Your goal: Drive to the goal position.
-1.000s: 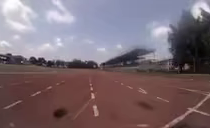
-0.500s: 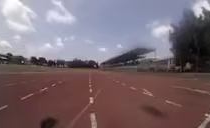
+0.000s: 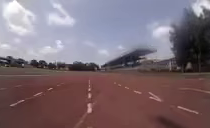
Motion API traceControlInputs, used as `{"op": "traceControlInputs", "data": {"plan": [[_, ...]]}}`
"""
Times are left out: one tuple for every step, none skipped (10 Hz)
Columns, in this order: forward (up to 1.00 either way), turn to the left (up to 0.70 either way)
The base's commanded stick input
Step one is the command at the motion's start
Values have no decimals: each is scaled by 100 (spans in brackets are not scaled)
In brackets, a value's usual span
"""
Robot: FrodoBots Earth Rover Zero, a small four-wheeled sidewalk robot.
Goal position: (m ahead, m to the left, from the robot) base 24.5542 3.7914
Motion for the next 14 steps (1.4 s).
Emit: {"op": "traceControlInputs", "data": {"plan": [[70, 0], [70, 0], [70, 0], [70, 0], [70, 0], [70, 0], [70, 0], [70, 0], [70, 0], [70, 0], [70, 0], [70, 0], [70, 0], [70, 0]]}}
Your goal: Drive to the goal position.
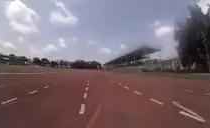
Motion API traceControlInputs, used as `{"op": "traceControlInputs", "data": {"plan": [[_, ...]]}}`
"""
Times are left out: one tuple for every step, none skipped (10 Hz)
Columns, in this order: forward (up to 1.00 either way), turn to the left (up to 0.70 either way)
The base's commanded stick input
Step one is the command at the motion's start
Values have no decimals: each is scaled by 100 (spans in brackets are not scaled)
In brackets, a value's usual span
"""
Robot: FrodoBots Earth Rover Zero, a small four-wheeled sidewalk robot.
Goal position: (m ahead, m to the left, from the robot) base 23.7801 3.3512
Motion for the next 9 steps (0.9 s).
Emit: {"op": "traceControlInputs", "data": {"plan": [[70, 0], [70, 0], [70, 0], [70, 0], [70, 0], [70, 0], [70, 0], [70, 0], [70, 0]]}}
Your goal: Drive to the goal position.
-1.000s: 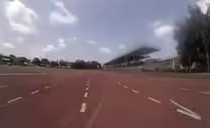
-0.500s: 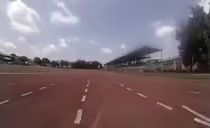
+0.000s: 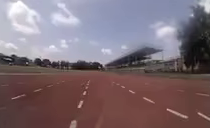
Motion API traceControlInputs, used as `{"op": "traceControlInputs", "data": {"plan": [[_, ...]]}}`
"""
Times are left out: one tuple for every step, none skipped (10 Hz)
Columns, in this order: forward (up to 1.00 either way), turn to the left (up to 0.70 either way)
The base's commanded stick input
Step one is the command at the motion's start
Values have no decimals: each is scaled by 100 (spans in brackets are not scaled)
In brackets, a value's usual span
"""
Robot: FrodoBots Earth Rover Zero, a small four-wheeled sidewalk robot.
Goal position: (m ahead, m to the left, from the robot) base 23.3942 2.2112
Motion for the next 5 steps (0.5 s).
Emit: {"op": "traceControlInputs", "data": {"plan": [[70, 0], [70, 0], [70, 0], [70, 0], [70, 0]]}}
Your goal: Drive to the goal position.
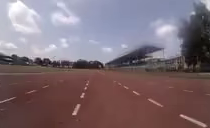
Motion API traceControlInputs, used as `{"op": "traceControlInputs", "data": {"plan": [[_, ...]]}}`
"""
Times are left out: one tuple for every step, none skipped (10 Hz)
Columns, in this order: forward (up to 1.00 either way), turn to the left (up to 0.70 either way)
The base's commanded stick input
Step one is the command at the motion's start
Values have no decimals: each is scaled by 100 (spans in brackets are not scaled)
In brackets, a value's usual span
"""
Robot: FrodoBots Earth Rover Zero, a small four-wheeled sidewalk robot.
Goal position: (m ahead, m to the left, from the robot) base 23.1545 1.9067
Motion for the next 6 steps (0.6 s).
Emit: {"op": "traceControlInputs", "data": {"plan": [[70, 0], [70, 0], [70, 0], [70, 0], [70, 0], [70, 0]]}}
